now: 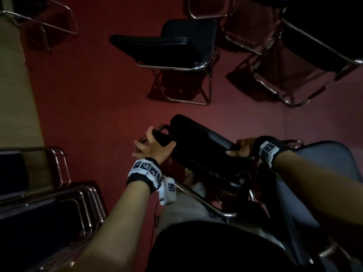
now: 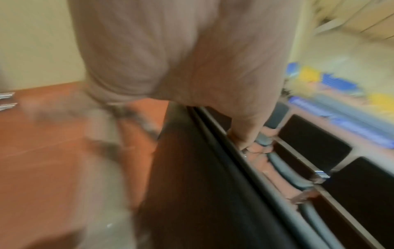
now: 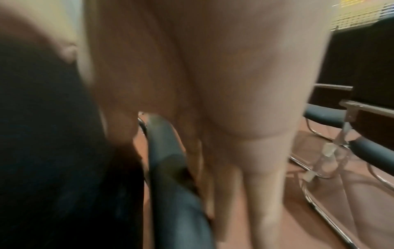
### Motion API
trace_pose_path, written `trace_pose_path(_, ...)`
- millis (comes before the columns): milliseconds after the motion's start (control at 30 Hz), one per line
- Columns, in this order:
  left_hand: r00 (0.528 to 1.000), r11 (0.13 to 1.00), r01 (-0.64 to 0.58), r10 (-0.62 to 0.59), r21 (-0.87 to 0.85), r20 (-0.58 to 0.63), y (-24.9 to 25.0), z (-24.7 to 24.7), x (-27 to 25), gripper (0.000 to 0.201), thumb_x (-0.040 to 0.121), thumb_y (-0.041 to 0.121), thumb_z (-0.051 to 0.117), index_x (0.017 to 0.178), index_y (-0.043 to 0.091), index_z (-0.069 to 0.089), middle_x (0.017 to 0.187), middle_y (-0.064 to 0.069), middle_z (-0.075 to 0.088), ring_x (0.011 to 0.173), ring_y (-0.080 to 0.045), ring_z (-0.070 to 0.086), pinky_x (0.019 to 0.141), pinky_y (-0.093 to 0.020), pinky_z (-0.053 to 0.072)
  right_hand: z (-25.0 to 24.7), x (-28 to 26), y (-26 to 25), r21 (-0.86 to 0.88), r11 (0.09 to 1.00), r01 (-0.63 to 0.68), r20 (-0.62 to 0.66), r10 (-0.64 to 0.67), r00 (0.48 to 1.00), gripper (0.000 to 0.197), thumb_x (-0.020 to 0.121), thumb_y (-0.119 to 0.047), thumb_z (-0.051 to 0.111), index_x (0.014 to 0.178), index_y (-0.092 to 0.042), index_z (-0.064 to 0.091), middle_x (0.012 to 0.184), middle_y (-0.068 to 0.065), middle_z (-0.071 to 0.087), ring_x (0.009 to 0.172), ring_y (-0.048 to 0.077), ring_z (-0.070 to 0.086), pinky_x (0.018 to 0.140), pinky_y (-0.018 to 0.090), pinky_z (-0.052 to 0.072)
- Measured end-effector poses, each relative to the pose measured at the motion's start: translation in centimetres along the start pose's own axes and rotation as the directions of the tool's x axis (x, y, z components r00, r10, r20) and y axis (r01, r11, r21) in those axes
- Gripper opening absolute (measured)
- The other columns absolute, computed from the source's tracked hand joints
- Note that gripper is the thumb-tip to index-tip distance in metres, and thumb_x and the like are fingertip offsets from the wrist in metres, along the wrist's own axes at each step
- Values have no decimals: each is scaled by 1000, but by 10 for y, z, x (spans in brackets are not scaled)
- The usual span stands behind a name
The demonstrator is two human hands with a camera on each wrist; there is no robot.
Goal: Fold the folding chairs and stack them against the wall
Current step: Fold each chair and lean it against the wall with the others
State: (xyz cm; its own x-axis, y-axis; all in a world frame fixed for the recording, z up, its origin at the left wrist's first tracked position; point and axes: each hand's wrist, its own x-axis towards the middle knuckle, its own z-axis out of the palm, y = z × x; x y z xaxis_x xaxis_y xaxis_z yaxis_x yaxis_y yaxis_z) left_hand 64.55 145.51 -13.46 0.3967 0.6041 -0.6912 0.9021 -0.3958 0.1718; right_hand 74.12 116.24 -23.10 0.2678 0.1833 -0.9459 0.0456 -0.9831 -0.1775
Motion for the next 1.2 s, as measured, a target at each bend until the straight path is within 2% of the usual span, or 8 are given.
trace_pose_path(167,998,966,-51,61,-253,30,-61,8,2,104,84,31,73,151,53,-4,162,-20,9,136,-44,38,106,-42,40,-1,7,-12,-37,999,-22,43,24,999,90,79,-79,57,137,-10,54,132,10,61,114,30,60,102,42,48)
trace_pose_path(400,998,935,-52,62,-352,17,-59,15,21,122,81,29,78,155,39,-19,164,-16,13,150,-34,23,115,-44,32,4,3,-25,-254,966,-41,-108,13,994,69,90,-65,57,126,-6,60,123,14,66,106,29,64,80,32,46)
trace_pose_path(633,988,935,-127,150,-331,45,-57,-13,42,115,77,31,78,154,42,-6,146,-11,34,104,-23,50,87,-27,47,24,-8,-73,-433,900,49,-46,-77,996,46,98,-47,52,126,-13,64,115,8,69,103,26,65,92,33,50)
trace_pose_path(733,979,954,-148,179,-262,100,-56,-25,47,118,77,33,78,154,36,-11,142,-7,35,103,-21,52,74,-22,48,48,-18,-98,-555,821,134,-74,-209,975,52,97,-54,46,140,-27,53,122,2,68,106,23,65,93,29,49)
trace_pose_path(867,973,987,-130,146,-94,179,-55,-33,49,133,46,61,71,144,47,-17,147,-17,38,117,-35,55,82,-33,53,65,-16,-105,-691,714,111,-62,-211,975,61,93,-55,54,147,-30,40,136,-1,61,119,19,61,87,21,42)
trace_pose_path(967,963,989,-117,136,-92,233,-58,-40,63,130,41,65,72,138,58,-14,142,-15,39,107,-40,61,82,-46,59,72,-18,-103,-658,749,81,-152,-238,959,69,86,-65,47,149,-39,34,132,-2,63,111,25,63,87,31,49)
trace_pose_path(1100,972,991,-127,132,-34,194,-67,-60,73,113,66,62,69,146,50,-9,130,-14,47,78,-28,63,68,-38,62,77,-41,-127,-575,817,27,-269,-220,937,45,101,-45,40,136,-21,54,124,5,66,112,28,63,94,38,50)
trace_pose_path(1200,980,993,-118,117,-2,159,-65,-63,75,104,74,59,67,148,46,-5,137,-20,42,95,-36,61,81,-44,60,79,-22,-122,-378,923,75,-267,-186,946,45,96,-59,44,124,-29,62,116,1,70,107,23,66,94,38,51)
